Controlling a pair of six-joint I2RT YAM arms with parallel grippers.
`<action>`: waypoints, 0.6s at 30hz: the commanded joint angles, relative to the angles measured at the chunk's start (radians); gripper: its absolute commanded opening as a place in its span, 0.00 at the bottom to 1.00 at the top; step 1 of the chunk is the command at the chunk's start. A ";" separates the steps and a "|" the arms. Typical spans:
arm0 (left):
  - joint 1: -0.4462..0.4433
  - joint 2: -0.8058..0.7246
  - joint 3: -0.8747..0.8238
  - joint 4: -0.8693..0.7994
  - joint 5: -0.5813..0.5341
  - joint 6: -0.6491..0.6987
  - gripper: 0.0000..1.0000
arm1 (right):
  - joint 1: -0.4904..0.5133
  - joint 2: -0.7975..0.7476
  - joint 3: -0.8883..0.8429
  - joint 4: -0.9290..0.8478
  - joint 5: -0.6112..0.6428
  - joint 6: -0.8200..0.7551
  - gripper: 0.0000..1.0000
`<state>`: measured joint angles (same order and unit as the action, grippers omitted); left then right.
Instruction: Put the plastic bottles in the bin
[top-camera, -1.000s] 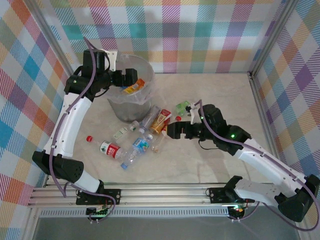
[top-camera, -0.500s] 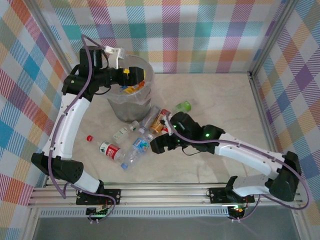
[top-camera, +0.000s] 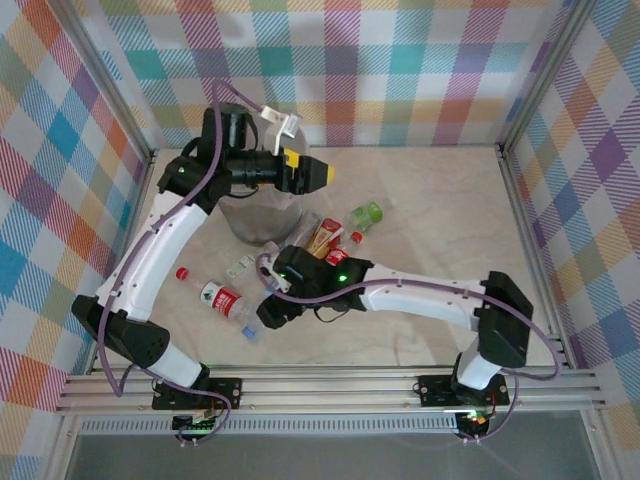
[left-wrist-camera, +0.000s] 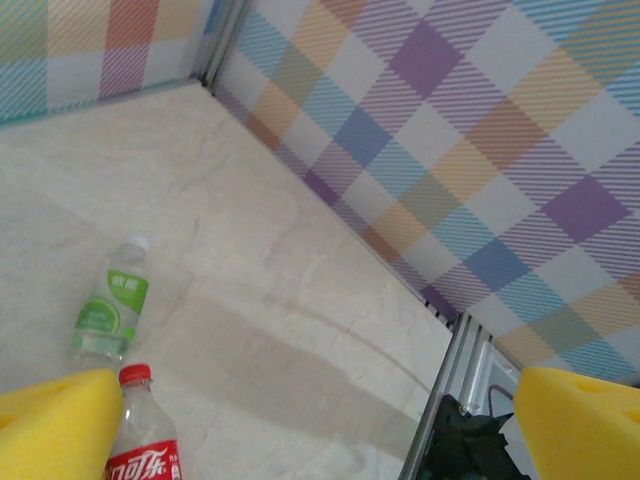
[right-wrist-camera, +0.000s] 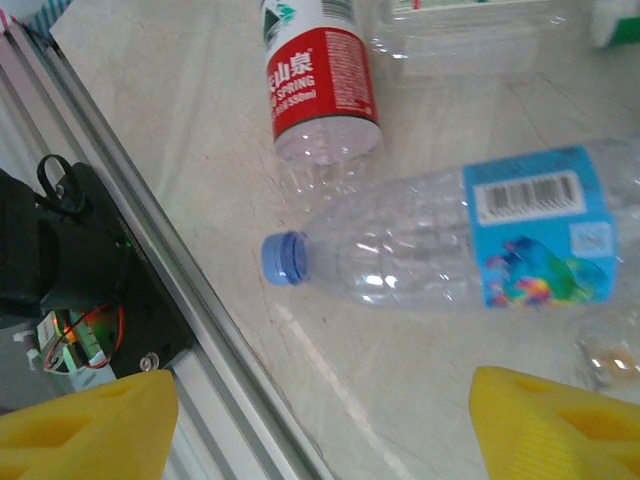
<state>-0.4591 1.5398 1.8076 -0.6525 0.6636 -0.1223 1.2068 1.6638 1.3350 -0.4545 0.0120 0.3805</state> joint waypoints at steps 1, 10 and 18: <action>-0.017 -0.058 -0.054 0.080 -0.034 -0.029 1.00 | 0.019 0.073 0.079 0.015 0.029 -0.042 0.76; -0.039 -0.075 -0.135 0.146 -0.050 -0.047 1.00 | 0.040 0.257 0.244 -0.050 0.134 -0.026 0.72; -0.047 -0.065 -0.143 0.157 -0.045 -0.055 1.00 | 0.029 0.200 0.220 -0.223 0.401 0.289 0.76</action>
<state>-0.4908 1.4891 1.6756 -0.5369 0.6163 -0.1680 1.2385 1.9186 1.5845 -0.5858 0.2863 0.5022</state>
